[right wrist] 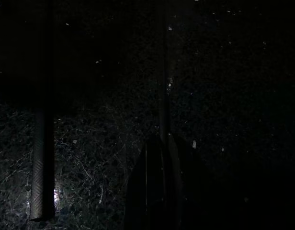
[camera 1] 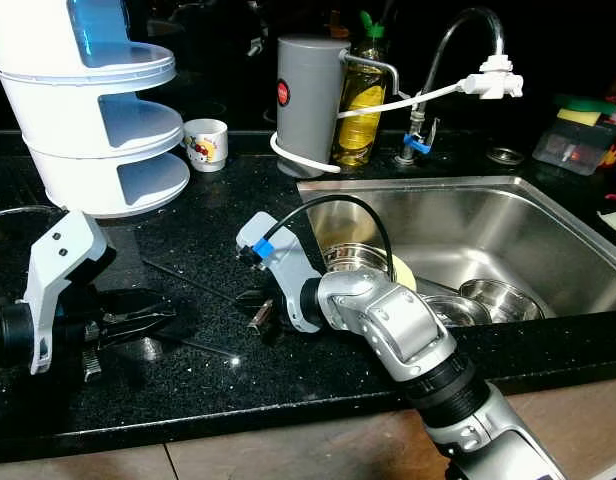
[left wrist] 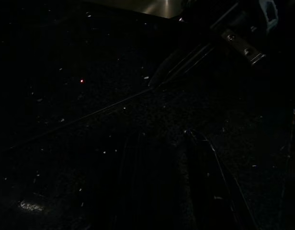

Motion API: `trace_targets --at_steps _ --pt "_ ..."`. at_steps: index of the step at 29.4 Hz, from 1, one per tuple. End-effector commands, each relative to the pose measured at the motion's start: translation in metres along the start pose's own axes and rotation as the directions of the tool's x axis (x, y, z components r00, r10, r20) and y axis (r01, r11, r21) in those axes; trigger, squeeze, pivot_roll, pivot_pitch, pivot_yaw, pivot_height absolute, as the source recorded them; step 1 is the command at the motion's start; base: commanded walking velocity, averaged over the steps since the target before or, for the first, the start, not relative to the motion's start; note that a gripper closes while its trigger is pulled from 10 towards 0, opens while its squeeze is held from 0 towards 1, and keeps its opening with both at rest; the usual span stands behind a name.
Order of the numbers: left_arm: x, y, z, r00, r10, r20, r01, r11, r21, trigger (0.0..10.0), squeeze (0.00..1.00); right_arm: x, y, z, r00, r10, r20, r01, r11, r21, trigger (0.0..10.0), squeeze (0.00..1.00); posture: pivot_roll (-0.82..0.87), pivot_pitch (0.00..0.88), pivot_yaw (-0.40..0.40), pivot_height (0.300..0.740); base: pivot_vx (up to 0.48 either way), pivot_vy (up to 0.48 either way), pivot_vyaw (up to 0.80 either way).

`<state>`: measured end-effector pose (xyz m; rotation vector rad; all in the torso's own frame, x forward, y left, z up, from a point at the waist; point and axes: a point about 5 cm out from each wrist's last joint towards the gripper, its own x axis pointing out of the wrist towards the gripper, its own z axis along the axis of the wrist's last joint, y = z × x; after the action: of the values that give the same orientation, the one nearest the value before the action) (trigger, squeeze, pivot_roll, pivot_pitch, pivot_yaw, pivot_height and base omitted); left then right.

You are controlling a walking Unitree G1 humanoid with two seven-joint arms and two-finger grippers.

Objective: Kitchen organization

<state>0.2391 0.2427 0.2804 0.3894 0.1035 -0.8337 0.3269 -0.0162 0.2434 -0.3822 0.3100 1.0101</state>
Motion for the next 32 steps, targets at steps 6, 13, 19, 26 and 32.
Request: trace_targets --at_steps 6,13,19,26,32 --pt "0.001 -0.001 0.001 1.000 0.002 -0.006 -0.002 1.000 0.015 10.0 0.00 0.002 -0.024 -0.033 0.990 -0.102 -0.102 0.118 0.978 0.173 0.0 0.00 0.04 0.149 -0.067 0.740 0.000 0.000 0.00" --pt "0.002 0.001 0.009 0.999 -0.006 0.054 0.005 1.000 0.016 10.0 0.00 -0.029 -0.076 -0.010 0.938 -0.340 0.068 0.299 0.891 0.341 0.0 0.00 0.04 0.141 -0.061 0.740 0.000 0.000 0.00" --pt "0.011 -0.001 0.014 0.996 -0.028 0.088 0.025 0.999 0.027 10.0 0.00 -0.057 -0.105 -0.013 0.894 -0.445 0.048 0.405 0.850 0.336 0.0 0.00 0.04 0.139 -0.059 0.740 0.000 0.000 0.00" --pt "0.038 -0.003 0.024 0.984 -0.023 0.175 0.014 0.999 0.050 10.0 0.00 -0.077 -0.127 -0.027 0.839 -0.545 -0.004 0.519 0.797 0.310 0.0 0.00 0.04 0.145 -0.048 0.740 0.000 0.000 0.00" --pt "0.079 -0.013 0.041 0.958 -0.029 0.286 0.014 0.998 0.055 10.0 0.00 -0.100 -0.153 -0.050 0.713 -0.697 -0.075 0.689 0.677 0.258 0.0 0.00 0.03 0.149 -0.040 0.740 0.000 0.000 0.00"
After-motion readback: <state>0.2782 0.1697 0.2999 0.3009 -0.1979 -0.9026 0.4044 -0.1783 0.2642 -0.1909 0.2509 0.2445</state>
